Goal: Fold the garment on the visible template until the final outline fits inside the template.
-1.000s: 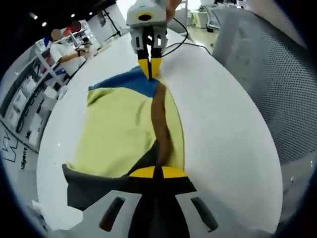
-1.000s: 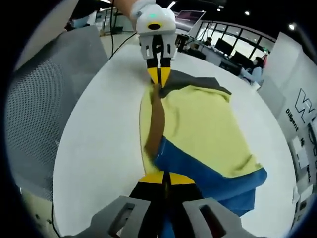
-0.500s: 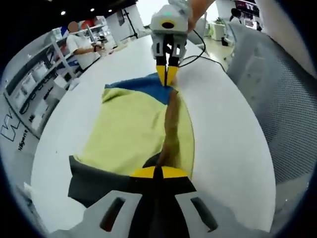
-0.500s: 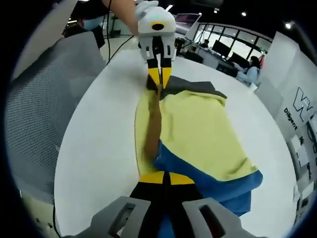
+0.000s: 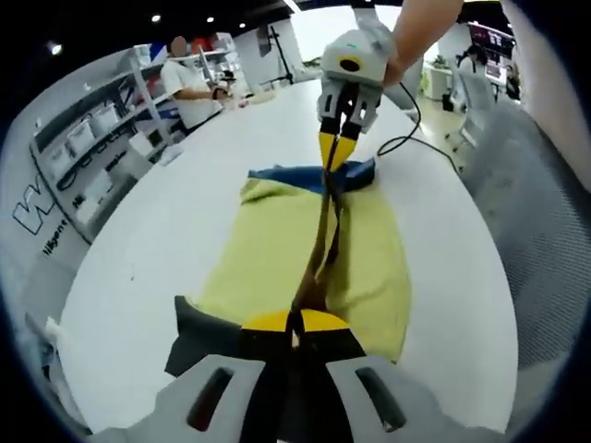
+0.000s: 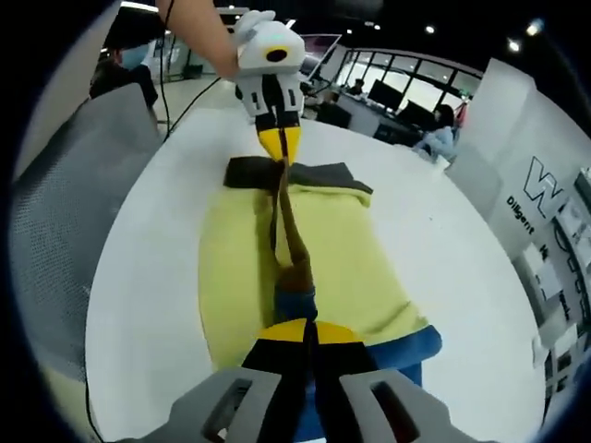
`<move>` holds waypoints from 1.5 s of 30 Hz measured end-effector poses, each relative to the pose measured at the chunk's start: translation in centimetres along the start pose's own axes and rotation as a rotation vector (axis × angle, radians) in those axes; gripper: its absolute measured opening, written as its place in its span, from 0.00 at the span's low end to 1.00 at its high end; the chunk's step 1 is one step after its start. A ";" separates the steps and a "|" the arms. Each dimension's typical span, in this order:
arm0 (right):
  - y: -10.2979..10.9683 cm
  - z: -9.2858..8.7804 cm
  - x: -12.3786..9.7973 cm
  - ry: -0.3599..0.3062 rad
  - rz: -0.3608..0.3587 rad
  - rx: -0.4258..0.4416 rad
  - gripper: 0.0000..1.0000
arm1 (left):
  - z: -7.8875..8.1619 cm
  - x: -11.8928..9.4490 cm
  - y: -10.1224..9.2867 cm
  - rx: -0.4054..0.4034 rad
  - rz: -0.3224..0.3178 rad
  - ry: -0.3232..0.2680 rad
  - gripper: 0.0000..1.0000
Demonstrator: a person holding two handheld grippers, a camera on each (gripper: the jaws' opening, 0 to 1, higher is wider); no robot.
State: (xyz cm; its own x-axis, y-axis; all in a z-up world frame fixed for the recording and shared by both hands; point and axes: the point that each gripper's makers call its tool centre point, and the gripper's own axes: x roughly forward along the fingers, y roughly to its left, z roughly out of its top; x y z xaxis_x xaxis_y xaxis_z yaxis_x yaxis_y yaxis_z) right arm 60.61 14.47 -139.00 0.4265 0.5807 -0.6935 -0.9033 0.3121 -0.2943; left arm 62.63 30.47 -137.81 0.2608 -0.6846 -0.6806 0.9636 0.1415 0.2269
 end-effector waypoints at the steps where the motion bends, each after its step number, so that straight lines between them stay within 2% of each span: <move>1: -0.2 0.1 0.0 -0.002 -0.004 0.003 0.00 | 0.1 0.0 0.4 -0.005 0.004 -0.002 0.01; 6: -2.4 0.1 0.3 -0.008 -0.031 0.029 0.00 | 0.9 0.2 3.0 -0.051 0.034 -0.021 0.01; 14: -6.0 0.3 1.0 -0.015 -0.071 0.073 0.00 | 1.6 1.0 5.9 -0.103 0.054 -0.031 0.01; 22: -10.4 1.3 1.3 -0.027 -0.119 0.088 0.00 | 2.5 1.4 10.4 -0.156 0.095 -0.041 0.01; 34: -16.3 2.7 2.6 -0.031 -0.176 0.082 0.00 | 3.0 2.2 16.4 -0.199 0.160 -0.044 0.01; 45: -20.9 2.5 4.1 -0.006 -0.242 0.088 0.00 | 3.4 3.6 20.7 -0.219 0.216 -0.041 0.01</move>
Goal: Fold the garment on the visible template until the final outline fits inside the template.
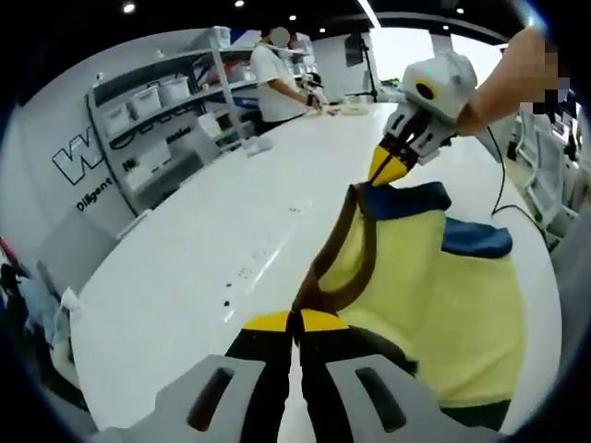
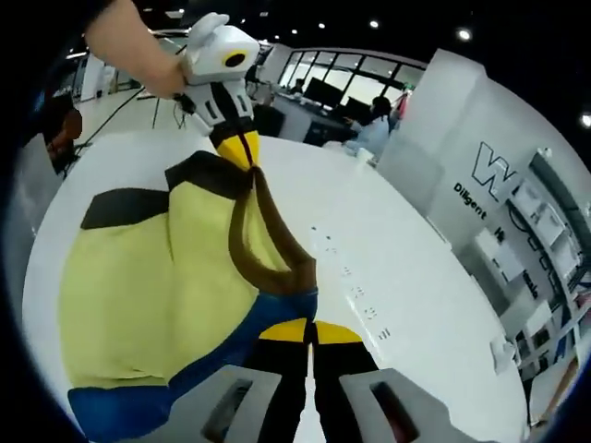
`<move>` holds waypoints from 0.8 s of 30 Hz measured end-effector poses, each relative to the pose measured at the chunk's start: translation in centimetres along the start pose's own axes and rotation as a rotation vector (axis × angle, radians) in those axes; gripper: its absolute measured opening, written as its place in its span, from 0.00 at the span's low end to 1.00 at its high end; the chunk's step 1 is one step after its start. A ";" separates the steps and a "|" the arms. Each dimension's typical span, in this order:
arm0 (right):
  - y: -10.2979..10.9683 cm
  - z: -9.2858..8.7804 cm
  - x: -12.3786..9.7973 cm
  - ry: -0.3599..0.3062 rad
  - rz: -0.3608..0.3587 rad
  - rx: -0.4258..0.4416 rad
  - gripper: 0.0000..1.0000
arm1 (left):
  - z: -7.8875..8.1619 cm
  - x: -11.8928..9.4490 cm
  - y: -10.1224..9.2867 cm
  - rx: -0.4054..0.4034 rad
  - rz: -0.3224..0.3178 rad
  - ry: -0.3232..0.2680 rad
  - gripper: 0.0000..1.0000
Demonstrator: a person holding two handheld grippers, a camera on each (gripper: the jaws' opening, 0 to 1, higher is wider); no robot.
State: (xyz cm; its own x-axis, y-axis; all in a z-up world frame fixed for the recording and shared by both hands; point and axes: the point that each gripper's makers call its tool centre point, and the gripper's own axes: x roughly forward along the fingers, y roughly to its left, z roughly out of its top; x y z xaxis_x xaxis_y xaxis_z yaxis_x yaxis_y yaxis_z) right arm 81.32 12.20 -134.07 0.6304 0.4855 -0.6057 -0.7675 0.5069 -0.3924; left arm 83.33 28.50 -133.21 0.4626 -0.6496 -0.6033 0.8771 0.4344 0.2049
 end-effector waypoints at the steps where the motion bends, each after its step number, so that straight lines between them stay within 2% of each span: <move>1: -0.2 0.0 0.1 0.001 -0.003 -0.002 0.00 | 0.1 0.2 0.3 -0.004 0.004 0.000 0.01; 14: -3.6 0.4 3.2 0.023 -0.061 0.002 0.00 | 0.1 2.3 3.1 -0.047 0.066 0.022 0.01; 24: -4.9 -1.2 5.3 0.079 -0.096 0.024 0.00 | -0.4 4.1 3.8 -0.068 0.077 0.050 0.01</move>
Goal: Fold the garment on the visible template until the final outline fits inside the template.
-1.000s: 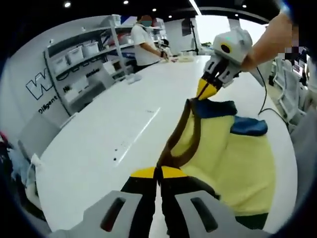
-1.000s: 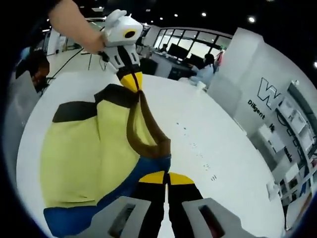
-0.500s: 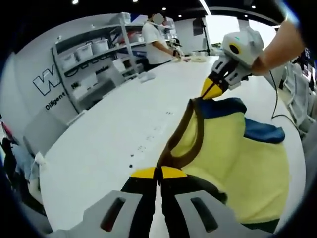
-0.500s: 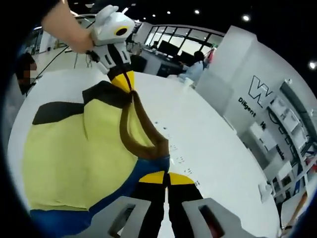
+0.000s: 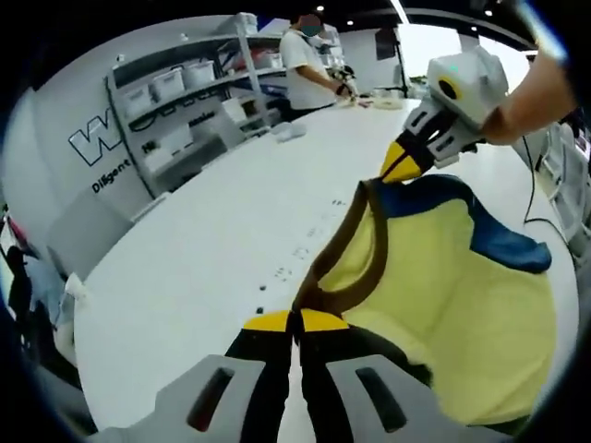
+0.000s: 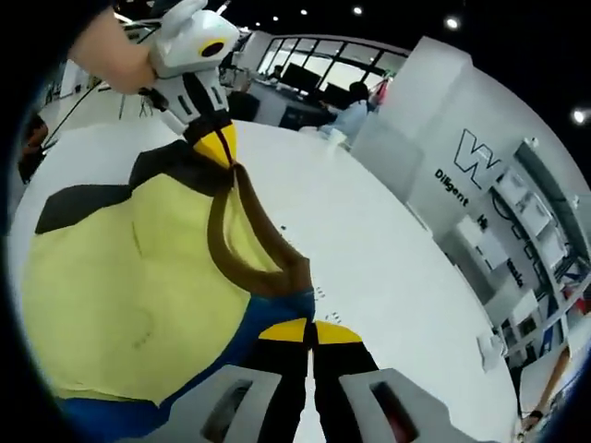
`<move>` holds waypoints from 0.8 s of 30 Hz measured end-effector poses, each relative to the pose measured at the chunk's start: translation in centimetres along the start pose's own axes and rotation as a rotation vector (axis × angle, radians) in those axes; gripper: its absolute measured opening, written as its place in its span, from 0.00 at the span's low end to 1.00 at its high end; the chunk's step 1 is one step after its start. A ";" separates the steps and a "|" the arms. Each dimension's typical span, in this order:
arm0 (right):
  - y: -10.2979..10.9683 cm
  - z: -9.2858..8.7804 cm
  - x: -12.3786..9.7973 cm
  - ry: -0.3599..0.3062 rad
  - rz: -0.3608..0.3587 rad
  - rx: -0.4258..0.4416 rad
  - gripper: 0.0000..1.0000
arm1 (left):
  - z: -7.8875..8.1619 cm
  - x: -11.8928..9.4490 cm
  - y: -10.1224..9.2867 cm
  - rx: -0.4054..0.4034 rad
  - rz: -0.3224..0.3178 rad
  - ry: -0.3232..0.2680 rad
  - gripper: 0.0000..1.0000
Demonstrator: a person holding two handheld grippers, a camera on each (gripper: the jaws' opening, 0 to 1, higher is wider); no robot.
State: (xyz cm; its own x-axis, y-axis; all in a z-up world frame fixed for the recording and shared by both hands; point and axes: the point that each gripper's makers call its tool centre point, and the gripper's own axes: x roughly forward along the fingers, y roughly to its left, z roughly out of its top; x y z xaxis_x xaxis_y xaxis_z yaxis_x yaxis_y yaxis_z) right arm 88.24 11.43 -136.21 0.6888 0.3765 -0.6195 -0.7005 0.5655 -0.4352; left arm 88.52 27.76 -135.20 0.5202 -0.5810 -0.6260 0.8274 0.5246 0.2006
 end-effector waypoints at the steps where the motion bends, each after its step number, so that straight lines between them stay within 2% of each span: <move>1: 0.0 -0.1 0.1 0.003 -0.002 0.002 0.00 | -0.1 0.2 -0.1 0.005 0.000 0.005 0.01; 7: -0.6 -0.6 0.7 0.016 -0.025 0.001 0.00 | 0.1 1.0 0.6 0.024 0.025 0.011 0.01; 17: -1.3 -0.2 2.0 0.020 -0.043 -0.005 0.00 | -0.4 2.2 1.9 0.013 0.068 0.035 0.01; 24: -1.3 -0.3 2.7 0.034 -0.044 -0.004 0.00 | -0.9 2.4 2.0 0.003 0.066 0.047 0.01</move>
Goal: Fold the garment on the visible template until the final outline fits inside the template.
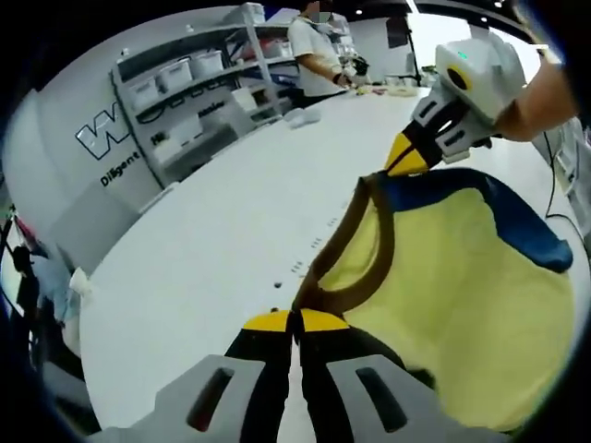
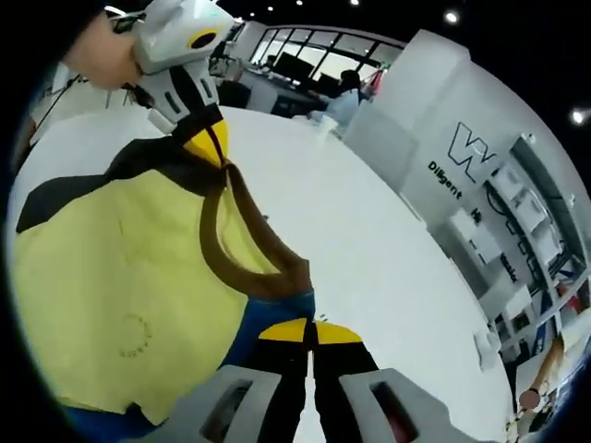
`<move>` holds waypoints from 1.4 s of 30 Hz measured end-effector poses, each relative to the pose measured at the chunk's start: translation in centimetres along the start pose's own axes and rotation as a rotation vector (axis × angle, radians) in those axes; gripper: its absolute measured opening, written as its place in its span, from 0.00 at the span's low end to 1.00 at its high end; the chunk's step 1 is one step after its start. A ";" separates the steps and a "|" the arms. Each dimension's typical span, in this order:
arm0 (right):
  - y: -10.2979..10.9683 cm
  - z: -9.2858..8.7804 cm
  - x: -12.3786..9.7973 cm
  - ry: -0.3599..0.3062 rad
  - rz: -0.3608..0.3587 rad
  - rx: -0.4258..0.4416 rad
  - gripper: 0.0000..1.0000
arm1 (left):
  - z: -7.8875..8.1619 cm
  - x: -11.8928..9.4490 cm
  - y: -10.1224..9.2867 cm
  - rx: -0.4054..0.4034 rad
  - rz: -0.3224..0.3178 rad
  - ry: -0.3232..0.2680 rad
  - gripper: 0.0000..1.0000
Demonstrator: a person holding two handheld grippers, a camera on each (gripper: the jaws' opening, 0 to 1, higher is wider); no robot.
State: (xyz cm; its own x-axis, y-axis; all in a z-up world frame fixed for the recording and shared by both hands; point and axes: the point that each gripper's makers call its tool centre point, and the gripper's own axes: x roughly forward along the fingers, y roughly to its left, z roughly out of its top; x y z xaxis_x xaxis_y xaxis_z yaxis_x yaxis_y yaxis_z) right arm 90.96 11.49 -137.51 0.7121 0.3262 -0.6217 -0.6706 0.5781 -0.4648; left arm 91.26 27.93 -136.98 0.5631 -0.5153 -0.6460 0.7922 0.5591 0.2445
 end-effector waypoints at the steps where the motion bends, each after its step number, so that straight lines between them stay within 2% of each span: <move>1: 0.0 0.0 0.1 0.001 0.002 0.004 0.00 | 0.0 0.0 0.0 -0.001 -0.001 0.000 0.01; 11: -0.3 -0.5 1.1 0.033 -0.008 0.022 0.00 | 0.2 0.8 0.5 0.006 0.003 0.012 0.01; 17: -0.1 -0.8 1.3 0.039 -0.009 0.037 0.00 | -0.2 1.0 0.8 -0.040 0.002 0.015 0.05; 21: 0.4 -1.6 0.8 0.046 -0.006 0.048 0.01 | -1.0 0.4 1.1 -0.065 0.022 0.019 0.11; 23: 0.5 -1.9 0.5 0.046 -0.013 0.051 0.06 | -1.3 0.0 1.1 -0.067 0.024 0.023 0.09; 25: 0.8 -2.0 0.1 0.044 -0.007 0.046 0.03 | -1.5 -0.3 1.1 -0.068 0.024 0.022 0.08; 28: 1.4 -1.8 -0.7 0.020 0.005 0.036 0.04 | -1.5 -1.1 1.0 -0.075 0.025 0.010 0.07; 33: 2.8 -1.5 -2.2 -0.009 0.034 -0.001 0.04 | -1.9 -2.2 0.2 -0.080 0.012 0.001 0.07; 42: 5.0 -0.8 -3.8 -0.052 0.082 0.000 0.05 | -2.3 -3.8 -2.3 -0.086 -0.031 -0.013 0.07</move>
State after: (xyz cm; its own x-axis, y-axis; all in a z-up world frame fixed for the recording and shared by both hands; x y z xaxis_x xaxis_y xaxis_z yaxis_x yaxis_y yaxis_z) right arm 84.74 12.56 -138.02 0.6647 0.4110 -0.6239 -0.7271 0.5479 -0.4137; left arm 86.72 30.09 -136.78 0.5418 -0.5417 -0.6426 0.7868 0.5957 0.1612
